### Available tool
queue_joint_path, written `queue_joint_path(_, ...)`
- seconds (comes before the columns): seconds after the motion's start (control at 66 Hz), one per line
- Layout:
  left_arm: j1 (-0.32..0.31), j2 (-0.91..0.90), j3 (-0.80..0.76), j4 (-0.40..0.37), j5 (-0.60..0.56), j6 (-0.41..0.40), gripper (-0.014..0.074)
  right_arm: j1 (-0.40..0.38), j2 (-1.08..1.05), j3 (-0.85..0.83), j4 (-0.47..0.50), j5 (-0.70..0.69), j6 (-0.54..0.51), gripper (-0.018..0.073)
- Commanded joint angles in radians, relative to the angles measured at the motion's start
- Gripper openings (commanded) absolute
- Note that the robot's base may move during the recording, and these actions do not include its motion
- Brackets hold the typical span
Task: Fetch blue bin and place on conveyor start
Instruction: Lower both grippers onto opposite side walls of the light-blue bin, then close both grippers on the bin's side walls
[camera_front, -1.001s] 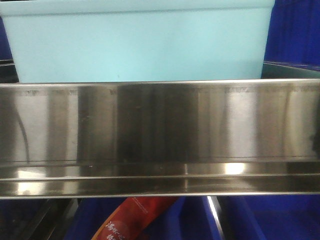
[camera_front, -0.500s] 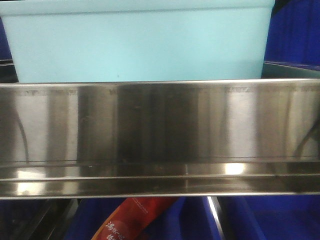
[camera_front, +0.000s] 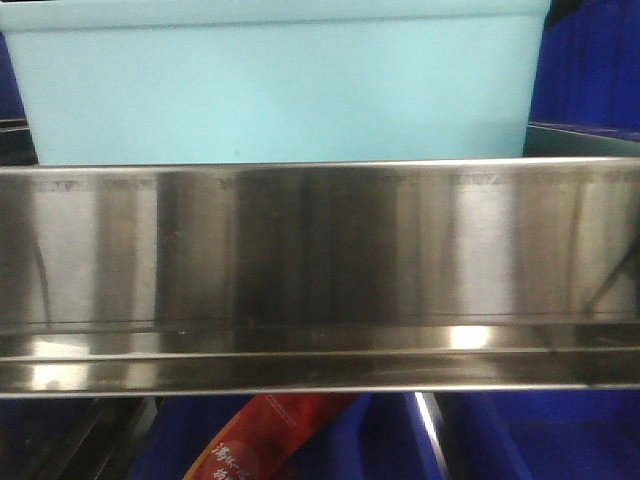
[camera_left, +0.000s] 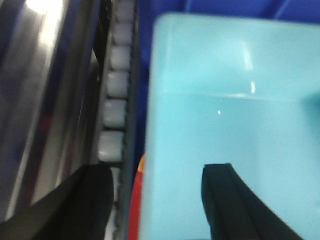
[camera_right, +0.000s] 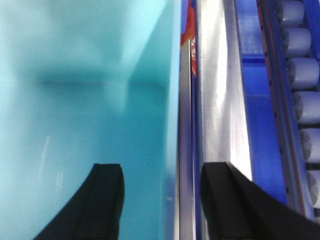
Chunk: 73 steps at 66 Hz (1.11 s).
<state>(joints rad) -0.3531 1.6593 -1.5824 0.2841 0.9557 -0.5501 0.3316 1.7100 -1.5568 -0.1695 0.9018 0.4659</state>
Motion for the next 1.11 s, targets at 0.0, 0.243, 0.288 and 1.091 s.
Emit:
queue_joint_path(0.0, -0.005, 0.003, -0.011, 0.012, 0.007, -0.018, 0.0308, 0.001, -0.006, -0.009, -0.021, -0.015, -0.001, 0.0255)
queue_joint_path(0.243, -0.005, 0.019, 0.016, 0.022, 0.051, -0.018, 0.0308, 0.001, -0.006, -0.009, -0.021, -0.024, -0.001, 0.0255)
queue_joint_path(0.288, -0.005, 0.019, 0.024, 0.022, 0.051, -0.018, 0.0308, 0.001, -0.006, -0.009, -0.021, -0.023, -0.001, 0.0255)
queue_joint_path(1.091, -0.005, 0.034, 0.035, -0.005, 0.038, -0.018, 0.0308, 0.001, 0.012, -0.009, -0.019, 0.022, -0.001, 0.0255)
